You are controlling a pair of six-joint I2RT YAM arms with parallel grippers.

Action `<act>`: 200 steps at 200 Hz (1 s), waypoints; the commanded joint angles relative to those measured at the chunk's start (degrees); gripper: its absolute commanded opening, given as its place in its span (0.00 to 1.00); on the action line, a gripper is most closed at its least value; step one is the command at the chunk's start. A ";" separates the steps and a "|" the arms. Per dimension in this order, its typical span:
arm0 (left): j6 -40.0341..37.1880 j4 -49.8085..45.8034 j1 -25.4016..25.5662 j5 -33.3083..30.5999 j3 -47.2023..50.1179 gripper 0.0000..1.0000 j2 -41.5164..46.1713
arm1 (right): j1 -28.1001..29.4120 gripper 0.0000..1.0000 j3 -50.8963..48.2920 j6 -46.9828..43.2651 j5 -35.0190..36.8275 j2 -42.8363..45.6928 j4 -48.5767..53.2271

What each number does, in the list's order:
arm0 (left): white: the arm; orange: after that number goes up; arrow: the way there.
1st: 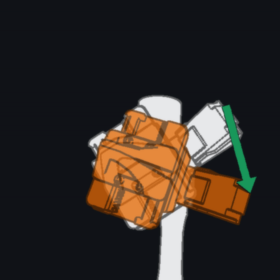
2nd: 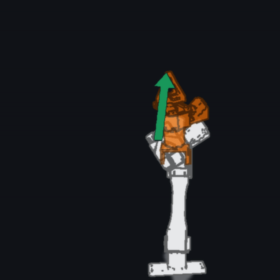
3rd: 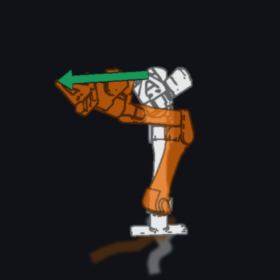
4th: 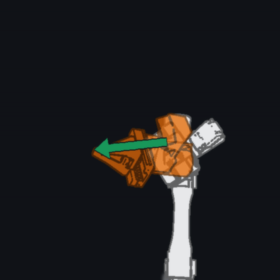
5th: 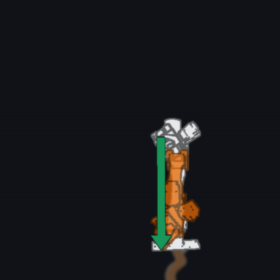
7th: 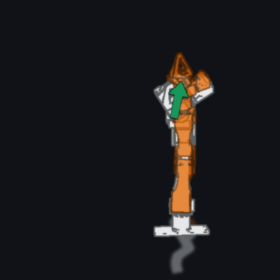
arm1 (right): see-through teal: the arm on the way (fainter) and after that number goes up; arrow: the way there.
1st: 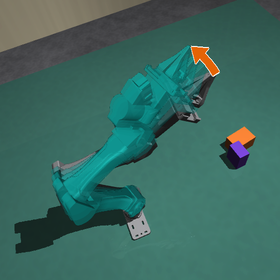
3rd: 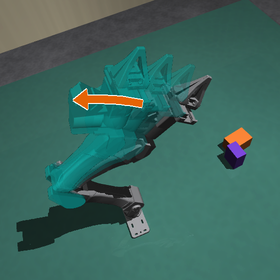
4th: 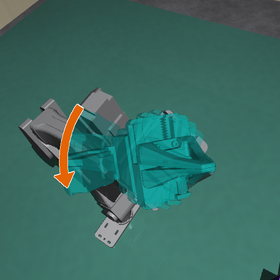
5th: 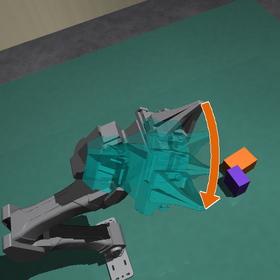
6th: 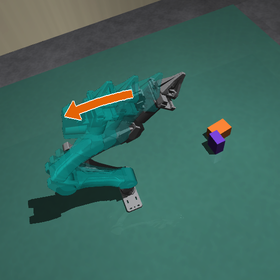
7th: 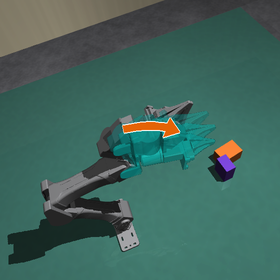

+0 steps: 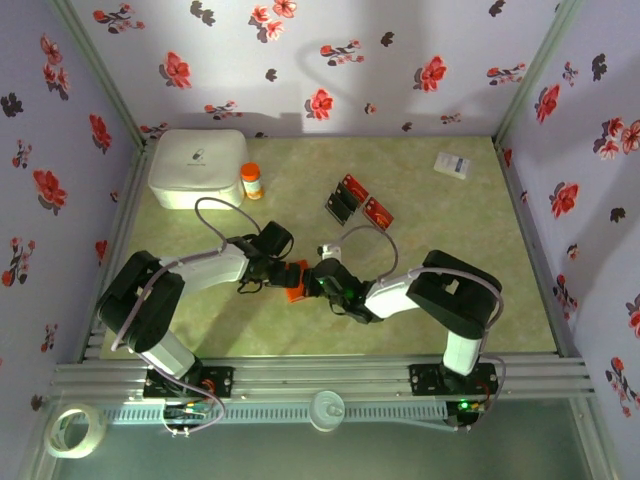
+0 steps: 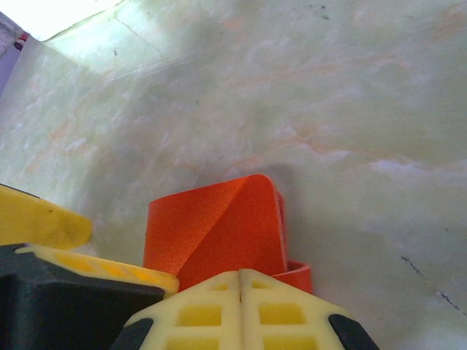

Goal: Put the credit cards into the card holder

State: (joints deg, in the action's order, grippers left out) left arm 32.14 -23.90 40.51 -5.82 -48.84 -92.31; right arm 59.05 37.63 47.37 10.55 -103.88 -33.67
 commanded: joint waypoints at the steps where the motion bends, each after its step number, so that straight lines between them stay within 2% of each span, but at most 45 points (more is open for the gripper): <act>1: -1.03 -3.36 0.40 -3.31 1.57 1.00 -4.63 | 3.03 0.00 -2.31 0.34 -13.52 -7.23 29.09; 43: -1.45 -3.36 0.38 -3.31 0.26 1.00 -5.07 | -0.10 0.22 1.49 0.14 -15.67 -1.67 30.62; 70: -2.23 -3.81 0.12 -3.56 -1.54 1.00 -5.43 | -3.39 0.42 7.35 -1.45 -17.60 2.65 33.26; 114: -4.31 -5.82 -1.59 -4.42 -5.54 1.00 -3.50 | -8.46 0.63 16.65 -3.89 -18.96 9.86 39.97; 166: -6.51 -8.90 -5.59 -4.67 -10.84 1.00 3.64 | -15.15 0.85 17.57 -6.98 -12.30 24.22 52.37; 182: -7.24 -7.78 -7.32 -5.60 -11.28 1.00 7.47 | -18.45 0.99 17.72 -9.39 -7.21 30.29 57.09; 200: -7.94 -4.27 -10.01 -7.81 -10.42 1.00 12.96 | -23.81 0.99 18.01 -12.04 -0.02 36.31 62.08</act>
State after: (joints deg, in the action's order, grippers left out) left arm 26.52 -30.48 33.45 -9.61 -58.30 -86.59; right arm 40.71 54.65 39.86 -0.38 -74.15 17.61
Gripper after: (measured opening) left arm 0.998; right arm 0.989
